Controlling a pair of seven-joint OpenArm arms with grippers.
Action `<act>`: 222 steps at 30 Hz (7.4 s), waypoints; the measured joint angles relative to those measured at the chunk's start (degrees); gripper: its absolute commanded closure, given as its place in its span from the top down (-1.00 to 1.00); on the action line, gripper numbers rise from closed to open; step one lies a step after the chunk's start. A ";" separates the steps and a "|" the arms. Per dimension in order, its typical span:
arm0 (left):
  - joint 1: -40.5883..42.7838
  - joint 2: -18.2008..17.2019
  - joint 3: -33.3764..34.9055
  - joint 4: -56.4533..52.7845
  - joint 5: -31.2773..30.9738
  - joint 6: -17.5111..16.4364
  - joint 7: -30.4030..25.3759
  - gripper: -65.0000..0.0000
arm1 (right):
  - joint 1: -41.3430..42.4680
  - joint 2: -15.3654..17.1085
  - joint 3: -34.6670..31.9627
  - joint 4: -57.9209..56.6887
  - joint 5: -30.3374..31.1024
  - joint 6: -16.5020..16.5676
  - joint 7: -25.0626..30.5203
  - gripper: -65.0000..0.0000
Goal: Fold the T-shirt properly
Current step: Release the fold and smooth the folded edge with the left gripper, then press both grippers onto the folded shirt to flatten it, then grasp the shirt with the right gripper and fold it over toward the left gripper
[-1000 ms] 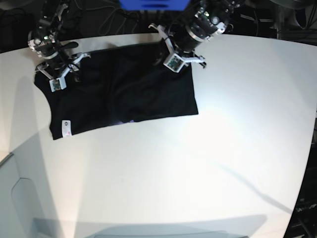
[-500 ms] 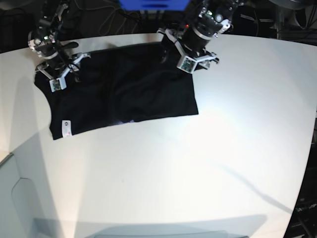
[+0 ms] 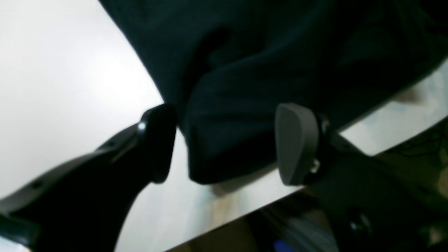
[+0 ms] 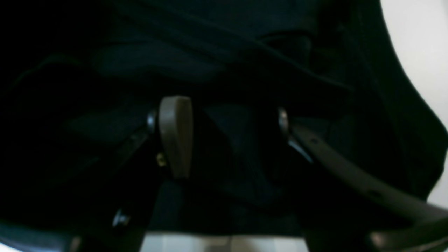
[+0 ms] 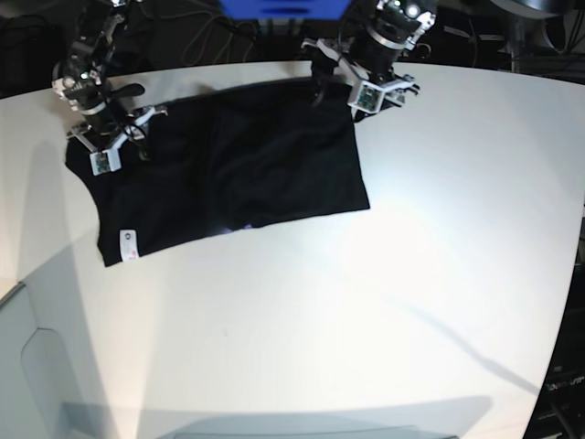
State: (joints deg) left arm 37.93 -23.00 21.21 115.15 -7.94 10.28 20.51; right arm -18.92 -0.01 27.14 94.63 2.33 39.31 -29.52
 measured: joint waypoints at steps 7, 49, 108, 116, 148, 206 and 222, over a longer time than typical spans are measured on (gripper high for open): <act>1.57 0.00 0.04 -0.09 0.26 0.00 0.22 0.31 | 0.02 0.00 0.00 -0.04 0.00 0.00 0.02 -0.05; 3.17 -0.09 -1.75 -0.28 0.15 0.04 -0.26 0.00 | 0.07 0.04 0.00 -0.09 -0.04 0.00 0.00 -0.05; -1.55 -2.43 9.88 -0.22 0.72 0.92 4.59 0.26 | 1.11 0.00 -0.07 -0.09 -0.31 0.07 -0.87 -0.05; -0.24 -2.78 6.23 0.02 -0.24 0.48 -1.97 0.40 | 1.11 0.00 -0.07 -0.09 -0.42 0.04 -0.85 -0.05; -19.28 1.92 -2.75 -21.53 -20.85 -1.07 -6.05 0.41 | -2.82 -2.95 0.00 8.02 -2.75 0.31 -6.32 -0.04; -16.17 -1.70 -18.88 -12.90 -26.75 -0.42 -3.41 0.41 | 8.87 -1.60 6.99 4.92 -3.52 0.33 -7.37 -1.00; -19.71 -1.36 -22.97 -21.42 -30.97 -0.17 -2.86 0.41 | 4.28 -5.29 -6.75 20.98 -3.13 0.35 -6.54 -1.00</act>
State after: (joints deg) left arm 18.22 -24.36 -1.76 93.73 -38.92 10.11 17.65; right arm -14.63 -5.30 20.38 115.61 -0.80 39.66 -36.05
